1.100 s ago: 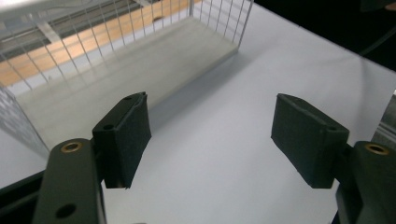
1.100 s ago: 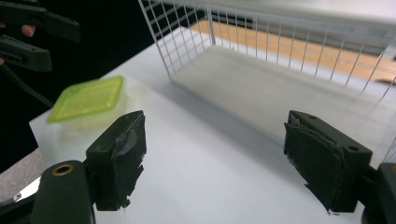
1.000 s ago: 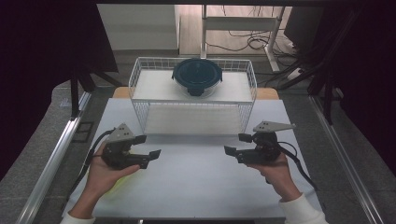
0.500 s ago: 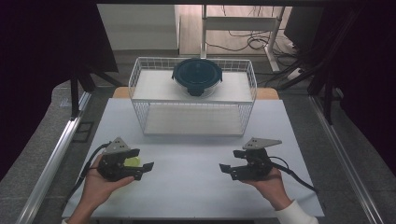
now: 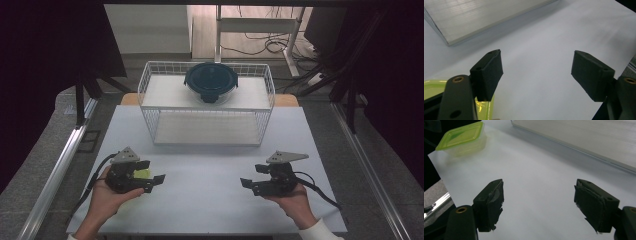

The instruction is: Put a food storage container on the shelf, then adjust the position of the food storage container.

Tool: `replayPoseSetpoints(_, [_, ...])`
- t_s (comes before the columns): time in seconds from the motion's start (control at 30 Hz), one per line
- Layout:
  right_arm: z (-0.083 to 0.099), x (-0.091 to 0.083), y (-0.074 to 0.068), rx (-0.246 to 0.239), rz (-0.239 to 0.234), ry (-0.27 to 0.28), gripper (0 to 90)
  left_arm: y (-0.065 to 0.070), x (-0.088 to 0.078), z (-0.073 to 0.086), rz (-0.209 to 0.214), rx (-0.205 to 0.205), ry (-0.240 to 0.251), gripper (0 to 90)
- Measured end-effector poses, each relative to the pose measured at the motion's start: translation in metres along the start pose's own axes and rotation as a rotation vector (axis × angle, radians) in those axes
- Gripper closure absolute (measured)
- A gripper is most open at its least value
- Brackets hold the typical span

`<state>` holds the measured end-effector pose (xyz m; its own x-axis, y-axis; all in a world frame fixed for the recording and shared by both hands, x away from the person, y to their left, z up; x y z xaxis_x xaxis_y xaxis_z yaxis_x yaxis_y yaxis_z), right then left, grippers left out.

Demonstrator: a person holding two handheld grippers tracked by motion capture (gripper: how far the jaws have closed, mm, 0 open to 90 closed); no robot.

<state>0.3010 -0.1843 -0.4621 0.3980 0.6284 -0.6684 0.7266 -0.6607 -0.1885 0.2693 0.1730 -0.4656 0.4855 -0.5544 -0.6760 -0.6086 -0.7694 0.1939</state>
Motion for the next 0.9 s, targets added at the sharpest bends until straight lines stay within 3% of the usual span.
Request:
replayPoseSetpoints(0.2, [0.0, 0.0, 0.0, 0.008, 0.002, -0.003, 23.4, -0.001, -0.002, 0.001, -0.016, 0.004, -0.001, 23.5])
replayPoseSetpoints(0.37, [0.001, 0.002, 0.0, 0.011, -0.005, -0.015, 23.3, -0.011, -0.018, 0.0, -0.039, -0.013, 0.023, 23.4])
replayPoseSetpoints(0.43, [0.003, 0.001, 0.0, 0.012, -0.001, -0.02, 23.2, -0.025, -0.035, 0.002, -0.068, -0.05, 0.057, 23.5])
replayPoseSetpoints(0.47, [0.003, 0.001, 0.0, 0.012, -0.001, -0.02, 23.2, -0.025, -0.035, 0.002, -0.068, -0.05, 0.057, 23.7])
replayPoseSetpoints(0.57, [0.006, 0.002, 0.003, 0.028, -0.002, -0.025, 23.2, -0.049, -0.056, 0.013, -0.11, -0.117, 0.085, 24.5])
replayPoseSetpoints(0.6, [0.006, 0.002, 0.003, 0.028, -0.002, -0.025, 23.2, -0.049, -0.056, 0.013, -0.11, -0.117, 0.085, 24.6])
replayPoseSetpoints(0.63, [0.007, 0.003, 0.006, 0.034, 0.006, -0.027, 23.2, -0.061, -0.063, 0.02, -0.12, -0.156, 0.091, 24.8])
replayPoseSetpoints(0.8, [0.007, 0.003, 0.01, 0.06, 0.003, -0.025, 23.3, -0.078, -0.069, 0.033, -0.156, -0.214, 0.074, 27.5])
replayPoseSetpoints(0.9, [0.008, 0.004, 0.01, 0.055, 0.007, -0.028, 23.2, -0.098, -0.059, 0.04, -0.194, -0.236, 0.03, 31.1])
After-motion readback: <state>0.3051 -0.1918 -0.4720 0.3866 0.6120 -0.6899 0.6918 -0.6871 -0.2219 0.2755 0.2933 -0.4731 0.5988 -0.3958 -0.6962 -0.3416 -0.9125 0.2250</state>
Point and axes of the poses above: each handheld gripper's, and its own axes: x roughly forward along the jaws, z roughly out of its underside, y roughly to its right, the point moved 5 cm from there along x, roughly forward along the jaws, and after that the axes turned 3 degrees about -y, right-handed, at the moved point
